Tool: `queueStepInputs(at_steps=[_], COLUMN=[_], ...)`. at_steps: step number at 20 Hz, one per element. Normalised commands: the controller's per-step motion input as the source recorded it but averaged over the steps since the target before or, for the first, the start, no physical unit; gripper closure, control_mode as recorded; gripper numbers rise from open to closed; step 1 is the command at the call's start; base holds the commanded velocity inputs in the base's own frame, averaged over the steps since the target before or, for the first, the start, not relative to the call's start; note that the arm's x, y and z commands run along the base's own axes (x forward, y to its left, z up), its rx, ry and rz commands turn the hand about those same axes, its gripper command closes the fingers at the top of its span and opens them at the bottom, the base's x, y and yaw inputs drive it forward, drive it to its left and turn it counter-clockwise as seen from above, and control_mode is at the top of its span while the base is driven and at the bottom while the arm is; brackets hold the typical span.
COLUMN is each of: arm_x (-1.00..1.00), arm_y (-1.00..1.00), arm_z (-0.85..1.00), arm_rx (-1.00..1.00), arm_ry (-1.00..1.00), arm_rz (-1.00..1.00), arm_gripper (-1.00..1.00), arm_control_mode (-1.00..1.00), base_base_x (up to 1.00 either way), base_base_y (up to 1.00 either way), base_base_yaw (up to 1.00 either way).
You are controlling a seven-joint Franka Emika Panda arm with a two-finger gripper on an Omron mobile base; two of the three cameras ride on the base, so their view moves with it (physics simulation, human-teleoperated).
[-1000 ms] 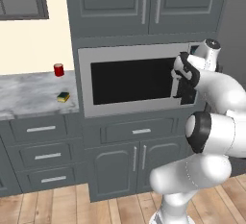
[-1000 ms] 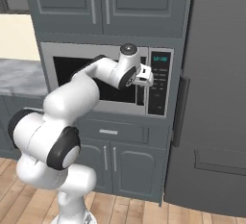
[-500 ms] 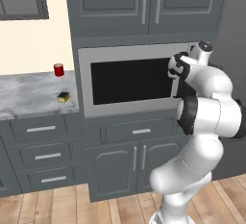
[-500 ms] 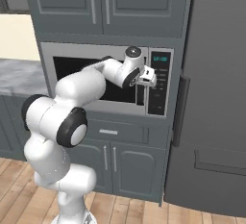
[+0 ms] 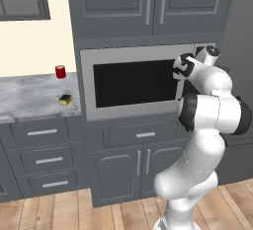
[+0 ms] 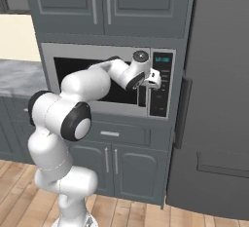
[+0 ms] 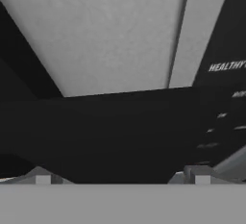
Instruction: Place the sponge inside the microwave to prepare for sanitizing.
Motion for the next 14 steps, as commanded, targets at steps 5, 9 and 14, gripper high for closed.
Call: queueStepInputs(at_steps=[5, 9, 14], arm_x=[0.37, 0.43, 0.45], arm_y=[-0.01, 0.05, 0.05], arm_z=[-0.22, -0.28, -0.27], arm_rx=[0.00, 0.00, 0.00], arm_ry=[-0.10, -0.06, -0.01], arm_rz=[0.00, -0.02, -0.05], arm_gripper=[-1.00, 1.00, 1.00], arm_control_mode=[-1.00, -1.00, -1.00], base_base_x=[0.00, 0.00, 0.00], base_base_y=[0.00, 0.00, 0.00], base_base_yaw=[0.00, 0.00, 0.00])
